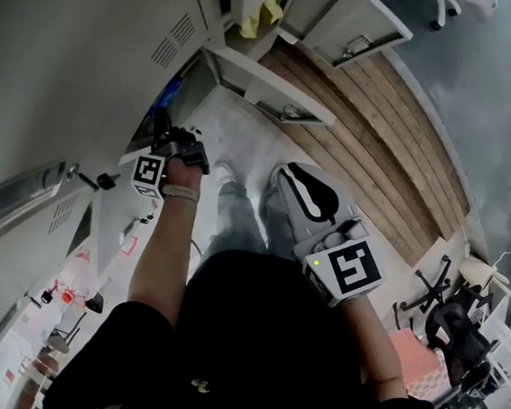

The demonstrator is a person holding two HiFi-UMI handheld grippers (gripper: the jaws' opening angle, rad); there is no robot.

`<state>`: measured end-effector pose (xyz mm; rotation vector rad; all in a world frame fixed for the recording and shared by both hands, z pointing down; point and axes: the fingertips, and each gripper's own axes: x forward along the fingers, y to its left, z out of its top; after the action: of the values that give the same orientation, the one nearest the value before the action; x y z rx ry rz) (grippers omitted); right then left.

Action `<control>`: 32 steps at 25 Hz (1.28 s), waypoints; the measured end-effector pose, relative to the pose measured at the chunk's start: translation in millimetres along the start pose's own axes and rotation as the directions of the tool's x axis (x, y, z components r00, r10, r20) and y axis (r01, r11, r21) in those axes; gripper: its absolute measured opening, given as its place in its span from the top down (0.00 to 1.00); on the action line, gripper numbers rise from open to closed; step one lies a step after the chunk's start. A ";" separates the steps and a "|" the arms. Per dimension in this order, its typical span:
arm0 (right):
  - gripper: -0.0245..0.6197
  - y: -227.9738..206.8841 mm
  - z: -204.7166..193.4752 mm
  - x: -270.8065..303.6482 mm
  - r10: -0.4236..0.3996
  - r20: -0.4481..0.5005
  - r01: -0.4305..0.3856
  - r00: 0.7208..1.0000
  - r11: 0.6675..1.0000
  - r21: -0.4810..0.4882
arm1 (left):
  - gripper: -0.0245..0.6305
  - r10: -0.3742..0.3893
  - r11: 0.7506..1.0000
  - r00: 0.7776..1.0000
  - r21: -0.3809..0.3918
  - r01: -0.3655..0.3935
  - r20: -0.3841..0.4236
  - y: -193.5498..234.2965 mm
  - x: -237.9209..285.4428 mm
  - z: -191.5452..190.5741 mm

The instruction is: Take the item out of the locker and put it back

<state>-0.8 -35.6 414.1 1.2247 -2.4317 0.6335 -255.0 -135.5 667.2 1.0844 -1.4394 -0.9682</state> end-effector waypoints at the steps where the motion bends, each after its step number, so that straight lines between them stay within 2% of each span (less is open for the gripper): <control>1: 0.89 -0.9 -1.1 -1.0 -0.006 -0.002 0.006 1.000 1.000 0.002 | 0.70 0.006 1.000 1.000 -0.004 -0.006 0.006 3.0 2.2 1.7; 9: 0.89 -6.6 -5.9 -8.2 -0.037 -0.008 0.037 0.999 0.999 0.016 | 0.70 0.043 0.999 0.998 -0.020 -0.042 0.051 15.0 14.9 11.7; 14: 0.89 -10.0 -8.5 -12.4 -0.050 -0.013 0.050 0.999 0.999 0.019 | 0.84 0.045 0.999 0.994 -0.035 -0.041 0.103 17.1 17.7 16.6; 21: 0.89 -13.8 -8.3 -19.4 -0.060 -0.007 0.060 0.998 0.998 0.020 | 0.90 0.051 0.998 0.992 -0.031 -0.048 0.115 13.3 14.7 17.0; 32: 0.89 -17.5 -11.5 -33.3 -0.062 0.002 0.062 0.998 0.998 0.022 | 0.91 0.047 0.998 0.996 -0.044 -0.044 0.078 15.4 -6.7 4.8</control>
<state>33.6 -16.7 411.7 1.3046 -2.3853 0.6421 -261.3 -124.8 679.6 0.9877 -1.4949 -1.0145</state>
